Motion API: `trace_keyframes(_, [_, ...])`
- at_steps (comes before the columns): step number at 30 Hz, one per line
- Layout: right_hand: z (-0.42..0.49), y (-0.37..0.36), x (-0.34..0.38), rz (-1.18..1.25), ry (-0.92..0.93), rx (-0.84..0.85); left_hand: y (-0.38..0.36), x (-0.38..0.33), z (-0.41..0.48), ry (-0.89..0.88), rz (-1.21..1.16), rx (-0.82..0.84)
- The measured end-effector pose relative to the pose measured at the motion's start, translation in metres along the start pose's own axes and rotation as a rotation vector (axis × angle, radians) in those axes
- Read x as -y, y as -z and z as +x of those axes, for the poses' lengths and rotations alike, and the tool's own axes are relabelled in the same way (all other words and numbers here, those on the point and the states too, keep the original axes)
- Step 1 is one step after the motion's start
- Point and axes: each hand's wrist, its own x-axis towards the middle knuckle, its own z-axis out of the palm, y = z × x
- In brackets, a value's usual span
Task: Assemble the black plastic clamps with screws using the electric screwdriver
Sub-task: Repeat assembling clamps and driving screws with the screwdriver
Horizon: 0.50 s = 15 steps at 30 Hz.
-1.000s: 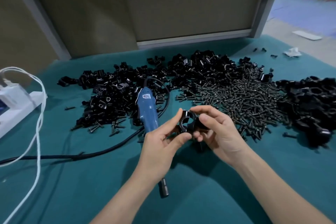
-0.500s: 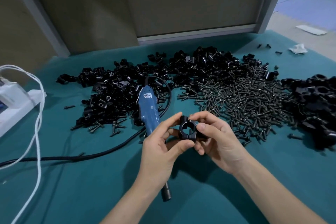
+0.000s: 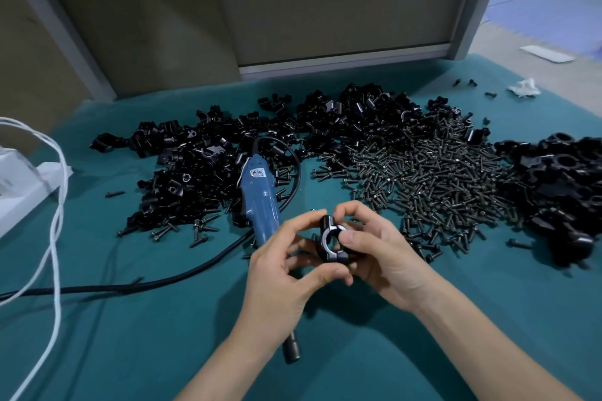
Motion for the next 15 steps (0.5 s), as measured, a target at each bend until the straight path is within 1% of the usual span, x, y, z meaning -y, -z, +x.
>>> trace_keyframes(4, [-0.0008, -0.0010, -0.0002, 0.013, -0.017, 0.030, 0.0013, 0.0017, -0.0001, -0.026, 0.066, 0.019])
trace_keyframes(10, [-0.0023, -0.0018, 0.0010, -0.053, -0.006, 0.042, 0.0025, -0.0011, 0.0008, -0.047, 0.127, 0.022])
trace_keyframes(15, [-0.0024, -0.0030, 0.0001, -0.087, -0.001, 0.034, -0.0010, 0.0009, -0.0002, -0.061, 0.103, 0.050])
